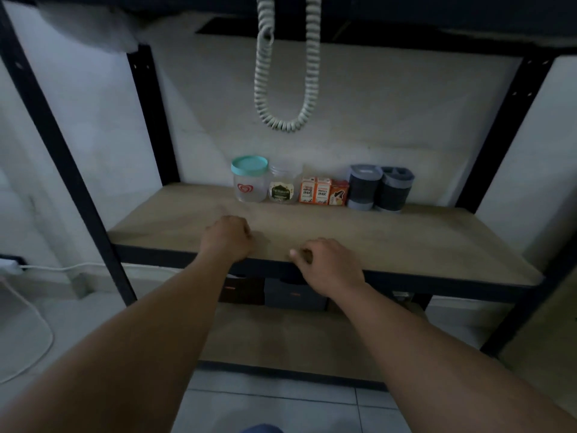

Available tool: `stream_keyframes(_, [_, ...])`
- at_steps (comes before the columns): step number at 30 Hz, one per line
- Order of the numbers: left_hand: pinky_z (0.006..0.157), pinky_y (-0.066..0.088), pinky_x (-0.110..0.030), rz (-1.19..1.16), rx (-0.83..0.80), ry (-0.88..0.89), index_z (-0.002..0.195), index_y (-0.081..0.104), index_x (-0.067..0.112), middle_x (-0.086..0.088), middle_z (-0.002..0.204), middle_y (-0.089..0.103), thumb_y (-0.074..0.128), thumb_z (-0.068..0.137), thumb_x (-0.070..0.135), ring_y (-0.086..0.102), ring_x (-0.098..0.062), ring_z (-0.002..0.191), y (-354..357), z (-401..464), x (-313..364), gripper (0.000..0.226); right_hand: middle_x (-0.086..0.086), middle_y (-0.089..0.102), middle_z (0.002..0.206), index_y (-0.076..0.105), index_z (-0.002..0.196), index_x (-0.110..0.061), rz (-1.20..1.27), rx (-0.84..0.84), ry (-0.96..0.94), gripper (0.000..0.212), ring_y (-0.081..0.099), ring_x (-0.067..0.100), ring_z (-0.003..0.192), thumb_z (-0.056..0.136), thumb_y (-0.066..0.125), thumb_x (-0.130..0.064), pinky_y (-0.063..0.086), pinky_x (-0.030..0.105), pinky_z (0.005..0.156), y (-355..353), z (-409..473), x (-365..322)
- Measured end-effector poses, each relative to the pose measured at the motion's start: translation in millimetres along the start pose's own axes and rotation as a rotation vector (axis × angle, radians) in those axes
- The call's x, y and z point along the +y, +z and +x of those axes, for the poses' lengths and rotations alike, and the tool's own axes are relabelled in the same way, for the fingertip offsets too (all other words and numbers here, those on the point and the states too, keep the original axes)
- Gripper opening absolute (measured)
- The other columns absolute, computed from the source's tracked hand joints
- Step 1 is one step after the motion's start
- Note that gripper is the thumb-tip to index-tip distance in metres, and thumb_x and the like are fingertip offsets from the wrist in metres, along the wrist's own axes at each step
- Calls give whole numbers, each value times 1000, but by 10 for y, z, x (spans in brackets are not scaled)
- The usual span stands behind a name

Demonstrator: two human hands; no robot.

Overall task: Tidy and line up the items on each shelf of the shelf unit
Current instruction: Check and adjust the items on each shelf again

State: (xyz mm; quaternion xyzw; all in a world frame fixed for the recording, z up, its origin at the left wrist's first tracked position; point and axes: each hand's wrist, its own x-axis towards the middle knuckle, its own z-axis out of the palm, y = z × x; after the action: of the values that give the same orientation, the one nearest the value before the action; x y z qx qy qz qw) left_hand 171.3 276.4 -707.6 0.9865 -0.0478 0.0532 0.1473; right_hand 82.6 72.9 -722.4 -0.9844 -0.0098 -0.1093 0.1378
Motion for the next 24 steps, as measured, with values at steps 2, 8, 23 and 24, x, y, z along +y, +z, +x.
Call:
stream_keyframes(2, [93, 52, -40, -11, -70, 4, 113, 68, 22, -4, 115, 66, 59, 93, 34, 59, -22, 98, -97, -90, 209, 25, -5, 62, 84, 64, 85, -24, 37, 2, 54, 45, 58, 16, 78, 100, 44, -62, 52, 35, 70, -208, 45, 51])
stream_keyframes(8, [98, 50, -39, -19, -145, 88, 127, 61, 25, -2, 129, 59, 63, 93, 37, 58, -22, 116, -553, -434, 1025, 37, -5, 59, 80, 61, 82, -23, 61, 8, 172, 41, 57, 17, 74, 100, 45, -56, 50, 32, 65, -1090, -27, 196])
stream_keyframes(23, [87, 50, -32, -155, 89, 381, 124, 59, 25, 4, 129, 54, 61, 90, 26, 54, -17, 117, -2865, -1337, 2685, 34, -7, 63, 78, 59, 83, -27, 72, 112, 315, 25, 59, 14, 70, 100, 52, -44, 37, 27, 52, -4102, -627, -85])
stream_keyframes(24, [86, 50, -32, -151, 99, 383, 123, 60, 25, 4, 126, 53, 62, 90, 25, 54, -18, 116, -3002, -1302, 2770, 33, -7, 63, 80, 59, 84, -27, 49, 121, 313, 24, 60, 16, 72, 99, 53, -44, 41, 28, 54, -4282, -634, -77])
